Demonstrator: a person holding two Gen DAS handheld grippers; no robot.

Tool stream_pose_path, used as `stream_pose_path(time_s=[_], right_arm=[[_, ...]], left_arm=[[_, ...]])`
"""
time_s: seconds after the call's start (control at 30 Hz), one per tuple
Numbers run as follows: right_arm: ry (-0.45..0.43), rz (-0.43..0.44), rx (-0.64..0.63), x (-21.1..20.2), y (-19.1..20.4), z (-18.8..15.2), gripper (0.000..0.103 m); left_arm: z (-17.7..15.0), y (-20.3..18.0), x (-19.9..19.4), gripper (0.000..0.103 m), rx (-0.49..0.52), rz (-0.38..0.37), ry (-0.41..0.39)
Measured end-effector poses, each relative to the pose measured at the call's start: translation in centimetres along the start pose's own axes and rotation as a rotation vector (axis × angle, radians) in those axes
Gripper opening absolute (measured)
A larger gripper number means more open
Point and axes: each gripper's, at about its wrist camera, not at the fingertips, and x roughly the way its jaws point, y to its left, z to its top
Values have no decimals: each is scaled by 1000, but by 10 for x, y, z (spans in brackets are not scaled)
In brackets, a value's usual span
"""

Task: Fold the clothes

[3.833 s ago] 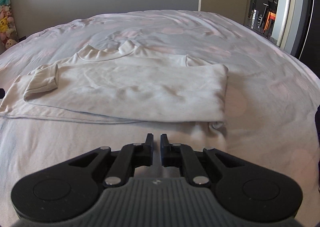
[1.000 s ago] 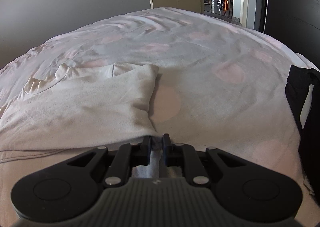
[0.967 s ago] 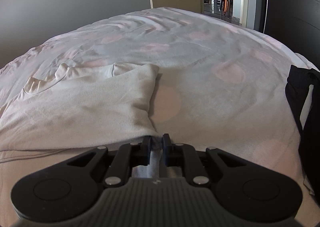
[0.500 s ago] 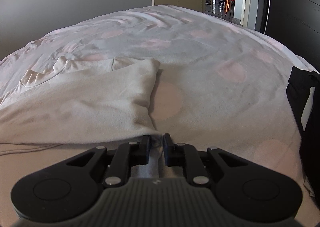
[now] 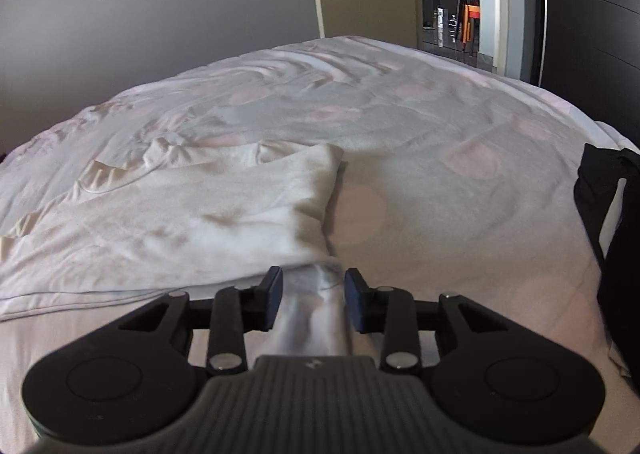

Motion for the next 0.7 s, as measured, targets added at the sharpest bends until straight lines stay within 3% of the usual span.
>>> stream_pose_path(time_s=[0.2,0.4,0.5,0.7], right_arm=[[37,98,-43,-30,28,-8,45],[214,239,-33,-84,50,-32,52],[276,268,-91,-117,60,-53,55],[296,338,-77,-175,59,-84,66]], left_arm=[[-43,-29,-59,20,107,-33,67],[-73,-57,-98,36,269,-124,161],[-92,-71,-113,38,385,-150,158],[-130,-97,-140,43,640,-196,165]])
